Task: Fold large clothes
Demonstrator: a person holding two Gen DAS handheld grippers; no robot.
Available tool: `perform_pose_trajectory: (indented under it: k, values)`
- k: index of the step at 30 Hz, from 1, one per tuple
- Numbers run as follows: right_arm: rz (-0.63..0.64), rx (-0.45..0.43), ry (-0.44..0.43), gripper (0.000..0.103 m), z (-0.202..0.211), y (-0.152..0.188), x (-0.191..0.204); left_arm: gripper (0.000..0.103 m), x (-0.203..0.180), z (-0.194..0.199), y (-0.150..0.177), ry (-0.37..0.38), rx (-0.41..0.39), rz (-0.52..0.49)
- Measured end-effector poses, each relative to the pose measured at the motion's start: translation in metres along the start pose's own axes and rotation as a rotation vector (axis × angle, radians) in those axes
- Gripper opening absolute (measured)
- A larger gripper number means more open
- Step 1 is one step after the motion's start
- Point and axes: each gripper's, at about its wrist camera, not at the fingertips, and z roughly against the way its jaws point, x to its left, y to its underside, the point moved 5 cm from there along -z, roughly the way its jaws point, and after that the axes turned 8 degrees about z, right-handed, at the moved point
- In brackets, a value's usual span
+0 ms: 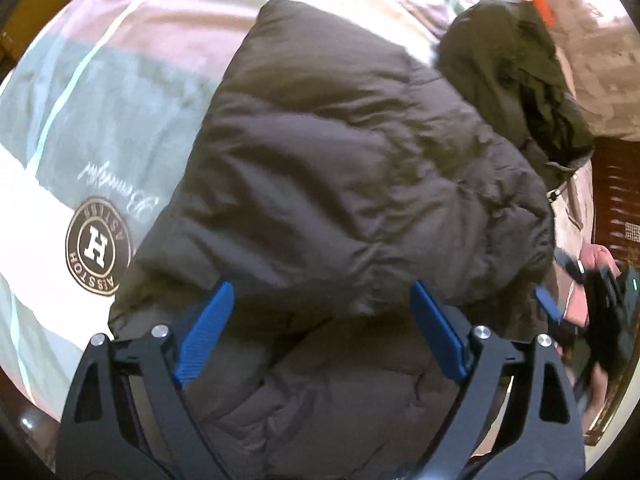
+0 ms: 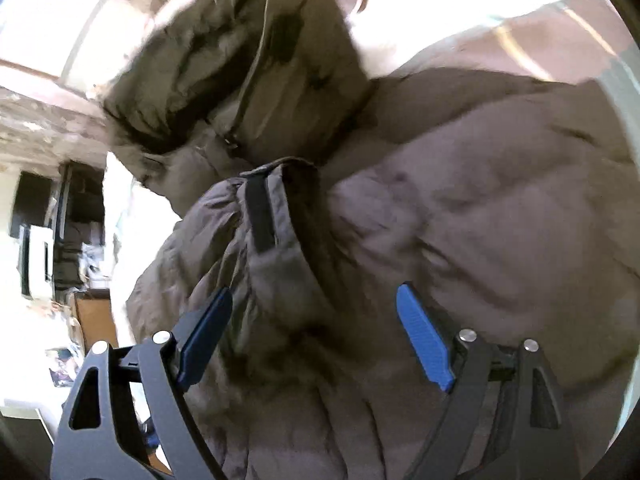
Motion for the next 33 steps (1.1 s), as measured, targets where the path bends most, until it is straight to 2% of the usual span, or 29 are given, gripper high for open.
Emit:
perform_pose_trajectory:
  k: [2,3,4,5,6,7,9,11,13,15,17,19,22,23,26,27,30,33]
  values:
    - [0.032,0.025,0.040,0.083,-0.023,-0.009,0.002,0.091,0.007,-0.006,0.000,-0.043,0.007,-0.014]
    - [0.041,0.027,0.027,0.056,-0.028,-0.008,0.006,0.091,0.010,-0.010,-0.001,-0.069,0.009,-0.017]
    - [0.048,0.033,0.008,0.034,-0.029,-0.007,0.008,0.091,0.012,-0.015,-0.003,-0.085,0.013,-0.021]
    - [0.055,0.043,-0.001,0.022,-0.028,-0.004,0.012,0.091,0.015,-0.016,-0.004,-0.091,0.017,-0.022]
    - [0.076,0.027,-0.018,0.014,-0.020,0.000,0.018,0.091,0.016,-0.018,-0.005,-0.091,0.020,-0.021]
    - [0.105,0.014,-0.026,0.013,-0.012,0.003,0.024,0.092,0.019,-0.020,-0.006,-0.091,0.023,-0.018]
    - [0.145,-0.010,-0.023,0.012,0.008,0.015,0.029,0.092,0.023,-0.022,-0.009,-0.094,0.028,-0.007]
    - [0.131,-0.031,-0.022,0.012,0.030,0.026,0.024,0.092,0.027,-0.021,-0.010,-0.090,0.030,0.000]
    - [0.099,-0.076,0.026,0.012,0.059,0.039,0.004,0.092,0.025,-0.021,-0.009,-0.080,0.037,-0.005]
    - [0.059,-0.086,0.091,0.012,0.069,0.053,-0.021,0.092,0.020,-0.020,-0.003,-0.059,0.058,-0.026]
    - [0.016,-0.041,0.142,0.012,0.059,0.069,-0.044,0.092,0.009,-0.015,0.006,-0.100,0.035,-0.083]
    - [-0.045,0.012,0.166,0.013,0.044,0.082,-0.063,0.092,-0.009,-0.005,0.019,-0.183,-0.028,-0.194]
    - [-0.057,0.035,0.202,0.015,0.032,0.086,-0.066,0.092,-0.038,0.009,0.036,-0.233,-0.114,-0.346]
    - [-0.056,0.037,0.214,0.021,0.029,0.084,-0.063,0.094,-0.045,0.012,0.040,-0.249,-0.138,-0.383]
    - [-0.059,0.045,0.272,0.052,0.024,0.078,-0.053,0.095,-0.070,0.020,0.051,-0.298,-0.203,-0.493]
    - [-0.062,0.029,0.309,0.057,0.029,0.076,-0.052,0.095,-0.079,0.020,0.054,-0.314,-0.220,-0.524]
    - [-0.048,-0.079,0.387,0.058,0.052,0.074,-0.040,0.095,-0.095,0.020,0.056,-0.343,-0.243,-0.572]
    - [0.039,-0.163,0.408,0.058,0.068,0.071,-0.014,0.095,-0.100,0.021,0.050,-0.342,-0.255,-0.580]
